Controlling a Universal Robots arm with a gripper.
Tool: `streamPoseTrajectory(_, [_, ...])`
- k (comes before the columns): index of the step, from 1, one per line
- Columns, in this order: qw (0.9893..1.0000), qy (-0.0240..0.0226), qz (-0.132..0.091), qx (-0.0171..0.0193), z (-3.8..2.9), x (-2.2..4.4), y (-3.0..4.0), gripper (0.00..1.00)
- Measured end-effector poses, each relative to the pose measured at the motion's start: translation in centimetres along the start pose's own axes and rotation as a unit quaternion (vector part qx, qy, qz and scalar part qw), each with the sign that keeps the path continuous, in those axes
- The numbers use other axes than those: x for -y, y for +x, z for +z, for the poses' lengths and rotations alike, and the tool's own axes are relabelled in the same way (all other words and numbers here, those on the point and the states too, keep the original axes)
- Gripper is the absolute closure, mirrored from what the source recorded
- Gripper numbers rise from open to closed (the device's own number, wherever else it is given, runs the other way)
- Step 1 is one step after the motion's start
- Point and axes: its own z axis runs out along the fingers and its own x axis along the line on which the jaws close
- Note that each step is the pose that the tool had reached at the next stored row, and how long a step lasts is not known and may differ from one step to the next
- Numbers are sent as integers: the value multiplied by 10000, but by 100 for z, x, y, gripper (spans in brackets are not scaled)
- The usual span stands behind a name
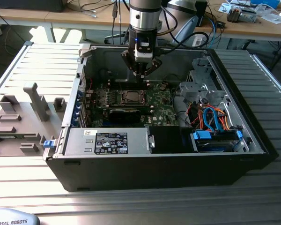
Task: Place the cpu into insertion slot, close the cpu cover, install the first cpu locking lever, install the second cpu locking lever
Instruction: 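Install the first cpu locking lever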
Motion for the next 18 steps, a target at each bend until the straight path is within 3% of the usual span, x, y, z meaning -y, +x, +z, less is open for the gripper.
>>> streamPoseTrajectory(18, [9999,-5,-128,8,0,0,0,89])
